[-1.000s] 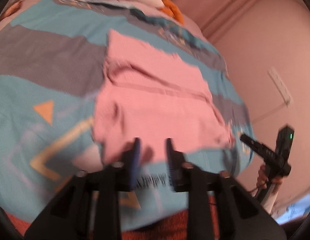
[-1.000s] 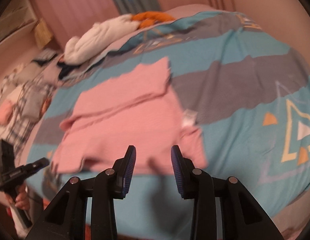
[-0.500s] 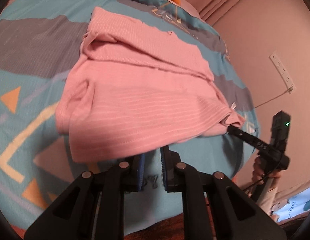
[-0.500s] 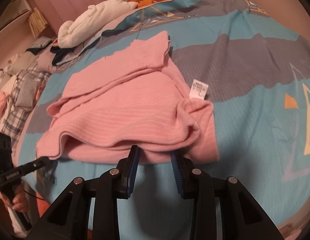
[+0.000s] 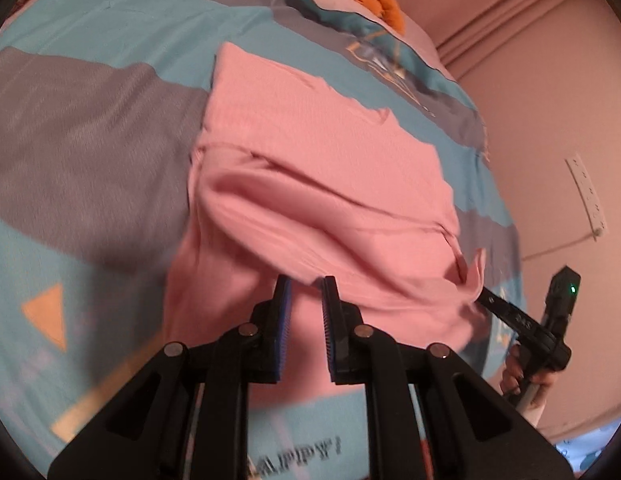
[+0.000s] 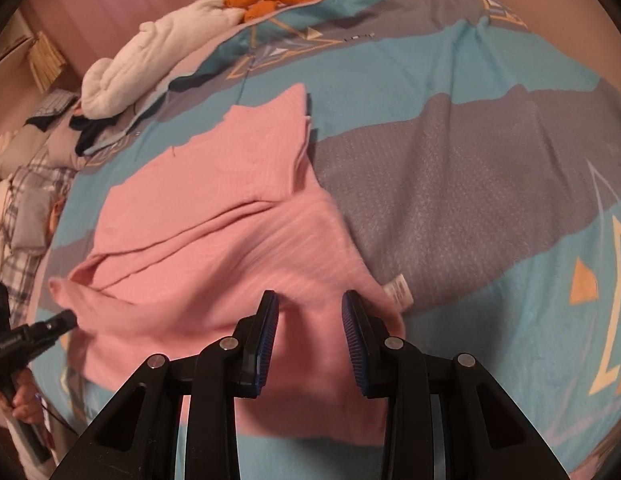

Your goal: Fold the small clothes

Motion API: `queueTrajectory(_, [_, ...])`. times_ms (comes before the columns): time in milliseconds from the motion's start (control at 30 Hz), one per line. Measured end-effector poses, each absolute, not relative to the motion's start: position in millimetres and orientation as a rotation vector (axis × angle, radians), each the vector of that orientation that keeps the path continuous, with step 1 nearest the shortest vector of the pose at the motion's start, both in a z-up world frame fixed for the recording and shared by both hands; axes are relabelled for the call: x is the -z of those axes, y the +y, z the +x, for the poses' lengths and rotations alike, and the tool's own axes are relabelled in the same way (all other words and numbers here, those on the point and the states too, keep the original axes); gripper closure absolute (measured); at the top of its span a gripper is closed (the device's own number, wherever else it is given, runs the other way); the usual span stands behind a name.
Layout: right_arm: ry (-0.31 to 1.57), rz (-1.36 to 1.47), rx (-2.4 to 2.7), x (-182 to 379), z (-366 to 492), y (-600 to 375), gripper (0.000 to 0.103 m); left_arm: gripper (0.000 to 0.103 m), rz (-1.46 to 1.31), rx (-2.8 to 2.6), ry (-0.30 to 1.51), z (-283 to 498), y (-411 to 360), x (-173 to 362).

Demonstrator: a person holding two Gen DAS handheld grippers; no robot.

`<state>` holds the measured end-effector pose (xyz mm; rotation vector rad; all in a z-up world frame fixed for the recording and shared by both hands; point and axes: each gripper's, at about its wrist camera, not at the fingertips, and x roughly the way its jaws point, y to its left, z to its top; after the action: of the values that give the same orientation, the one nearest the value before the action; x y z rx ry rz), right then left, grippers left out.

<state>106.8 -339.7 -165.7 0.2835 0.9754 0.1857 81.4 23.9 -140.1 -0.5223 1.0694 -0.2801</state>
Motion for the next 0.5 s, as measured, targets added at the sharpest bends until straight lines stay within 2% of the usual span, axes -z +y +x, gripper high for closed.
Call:
queueTrajectory(133, [0.973,0.268,-0.146,158,112,-344,0.068,0.086,-0.516,0.244,1.087,98,31,141])
queueTrajectory(200, [0.947,0.267,-0.147,149,112,-348,0.067,0.077,-0.509,0.239,1.079,101,37,135])
queueTrajectory(233, [0.940,0.265,-0.150,145,113,-350,0.063,0.069,-0.503,0.235,1.070,101,41,133])
queueTrajectory(300, [0.940,0.254,-0.135,143,116,-353,0.052,0.065,-0.489,0.224,1.059,103,47,129])
queueTrajectory(400, [0.957,0.219,-0.119,148,122,-353,0.050,0.056,-0.492,0.239,1.079,104,55,131])
queueTrajectory(467, [0.984,0.205,-0.114,155,128,-351,0.050,0.045,-0.479,0.222,1.075,102,60,130])
queueTrajectory(500, [0.999,0.203,-0.106,159,131,-351,0.050,0.045,-0.472,0.209,1.059,100,64,128])
